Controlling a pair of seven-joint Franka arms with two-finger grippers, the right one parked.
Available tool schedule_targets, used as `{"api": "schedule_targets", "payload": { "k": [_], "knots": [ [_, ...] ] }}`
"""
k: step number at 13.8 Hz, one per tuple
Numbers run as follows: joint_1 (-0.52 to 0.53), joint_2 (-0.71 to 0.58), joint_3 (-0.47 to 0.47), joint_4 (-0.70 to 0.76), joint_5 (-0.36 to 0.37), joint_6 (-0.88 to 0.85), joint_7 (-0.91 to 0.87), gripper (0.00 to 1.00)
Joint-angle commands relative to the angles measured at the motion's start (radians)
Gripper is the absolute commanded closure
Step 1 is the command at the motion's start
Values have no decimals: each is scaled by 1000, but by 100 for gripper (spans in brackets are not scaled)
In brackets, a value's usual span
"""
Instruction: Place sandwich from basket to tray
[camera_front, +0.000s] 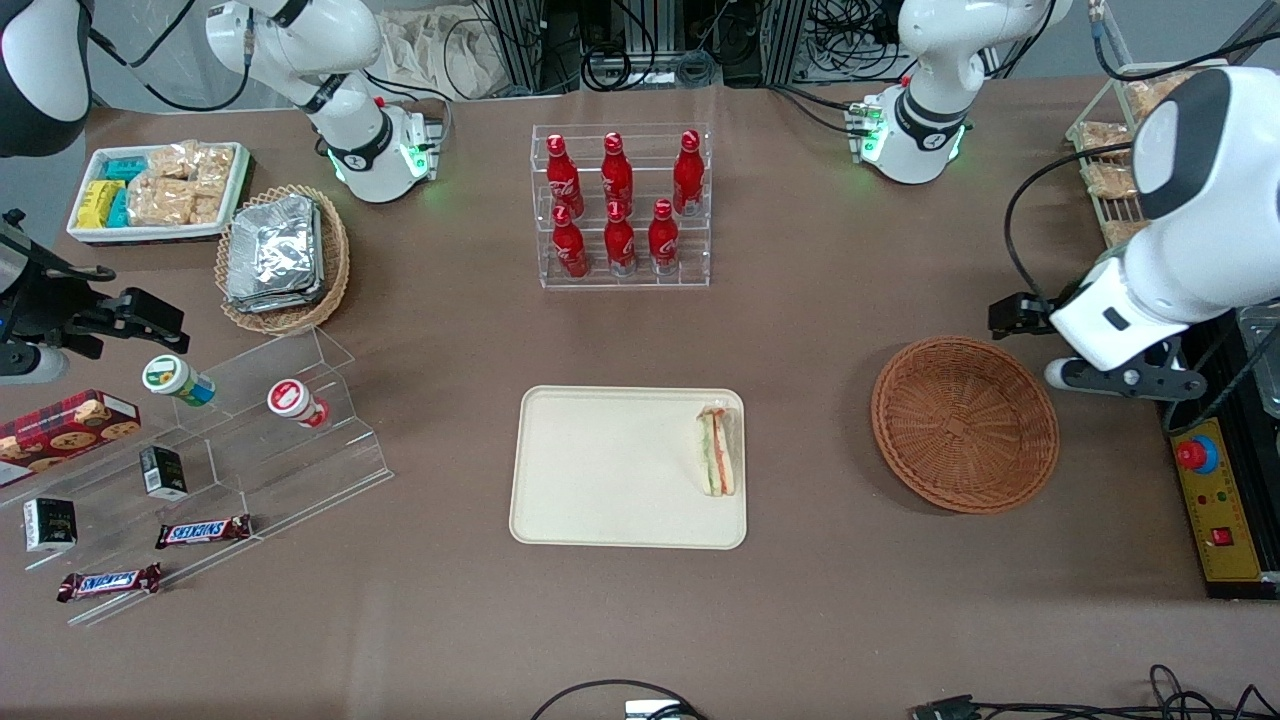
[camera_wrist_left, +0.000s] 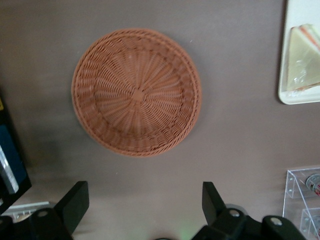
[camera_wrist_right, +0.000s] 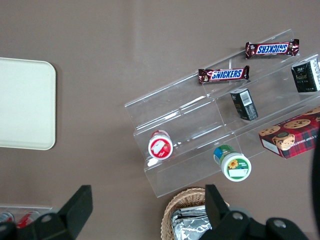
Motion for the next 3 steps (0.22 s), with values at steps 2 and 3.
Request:
{"api": "schedule_targets", "payload": {
  "k": [2,3],
  "knots": [
    [9,12,6,79,1,-36,33,0],
    [12,20,6,105,-2,-36,32,0]
  ]
}}
